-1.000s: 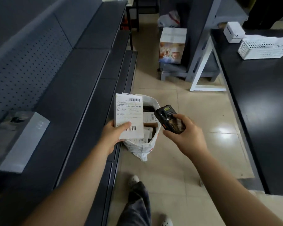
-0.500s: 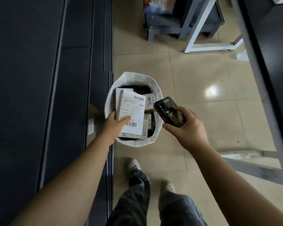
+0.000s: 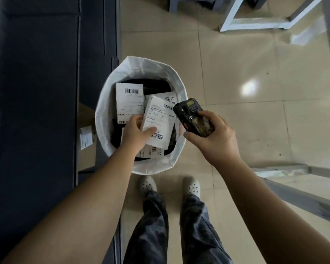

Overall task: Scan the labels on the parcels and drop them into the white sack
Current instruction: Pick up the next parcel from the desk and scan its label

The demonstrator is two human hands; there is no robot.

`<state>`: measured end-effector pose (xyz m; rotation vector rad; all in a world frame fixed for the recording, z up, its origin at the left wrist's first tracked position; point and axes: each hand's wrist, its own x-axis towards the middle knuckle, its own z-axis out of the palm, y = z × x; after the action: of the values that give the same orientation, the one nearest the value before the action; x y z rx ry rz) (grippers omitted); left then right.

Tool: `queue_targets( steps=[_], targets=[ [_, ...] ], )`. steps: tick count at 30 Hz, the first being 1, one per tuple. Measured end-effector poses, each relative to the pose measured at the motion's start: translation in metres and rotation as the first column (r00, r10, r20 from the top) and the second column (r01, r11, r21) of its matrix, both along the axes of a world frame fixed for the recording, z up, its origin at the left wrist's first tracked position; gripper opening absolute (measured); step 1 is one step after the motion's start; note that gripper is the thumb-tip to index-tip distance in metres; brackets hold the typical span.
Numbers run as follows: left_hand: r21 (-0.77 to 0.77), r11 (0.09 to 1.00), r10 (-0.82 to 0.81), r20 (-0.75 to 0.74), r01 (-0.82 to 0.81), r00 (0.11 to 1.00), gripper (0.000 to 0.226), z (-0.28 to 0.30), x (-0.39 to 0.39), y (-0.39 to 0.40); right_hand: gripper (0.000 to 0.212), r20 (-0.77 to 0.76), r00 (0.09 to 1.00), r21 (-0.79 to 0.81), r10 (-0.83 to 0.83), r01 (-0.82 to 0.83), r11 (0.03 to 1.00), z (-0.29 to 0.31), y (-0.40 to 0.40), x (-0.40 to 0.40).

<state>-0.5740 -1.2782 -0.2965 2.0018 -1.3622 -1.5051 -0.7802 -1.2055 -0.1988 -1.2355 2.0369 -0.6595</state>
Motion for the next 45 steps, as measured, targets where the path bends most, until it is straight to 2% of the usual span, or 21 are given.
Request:
queue_targets(
  steps=[6,9,12,15,20,26,30,35,41,45],
  targets=[
    [-0.104,0.988,-0.088,0.222,0.114,0.971,0.038,-0.023,-0.012,0.004,0.063,0.035,0.999,0.01,0.003,-0.003,1.0,-0.015,-0.003,-0.013],
    [-0.085,0.958,-0.216,0.412,0.274,0.885,0.041,-0.022,-0.015,0.004,0.062,0.045,0.999,0.003,-0.012,0.012,1.0,-0.016,-0.005,-0.017],
    [-0.038,0.971,-0.212,0.316,0.236,0.925,0.036,-0.016,-0.01,0.005,0.061,0.056,0.998,0.002,-0.007,0.007,1.0,-0.012,-0.007,-0.017],
    [-0.074,0.973,-0.192,0.266,0.219,0.945,0.038,0.001,-0.002,0.008,0.061,0.057,0.998,-0.004,0.017,-0.017,1.0,-0.002,-0.009,-0.017],
    [-0.241,0.945,-0.167,0.229,0.222,0.959,0.039,0.064,0.012,0.01,0.061,0.034,0.997,-0.038,0.074,-0.073,0.997,0.036,-0.017,-0.011],
    [-0.499,0.826,-0.154,0.247,0.262,0.957,0.037,0.179,0.027,0.012,0.062,0.011,0.982,-0.151,0.187,-0.183,0.971,0.121,-0.033,0.001],
    [-0.622,0.749,-0.07,0.267,0.227,0.961,0.034,0.258,0.039,0.03,0.063,-0.001,0.963,-0.255,0.269,-0.26,0.931,0.188,-0.037,0.01],
    [-0.717,0.683,0.113,0.294,0.142,0.949,0.037,0.346,0.052,0.079,0.062,-0.008,0.903,-0.364,0.429,-0.402,0.84,0.26,-0.028,0.021],
    [-0.766,0.639,0.436,0.283,-0.072,0.854,0.034,0.416,0.067,0.191,0.06,0.029,0.728,-0.43,0.685,-0.609,0.666,0.31,0.008,0.049],
    [-0.763,0.602,0.629,0.271,-0.235,0.729,0.034,0.436,0.081,0.287,0.059,0.049,0.576,-0.467,0.816,-0.709,0.528,0.325,0.047,0.089]
  ],
)
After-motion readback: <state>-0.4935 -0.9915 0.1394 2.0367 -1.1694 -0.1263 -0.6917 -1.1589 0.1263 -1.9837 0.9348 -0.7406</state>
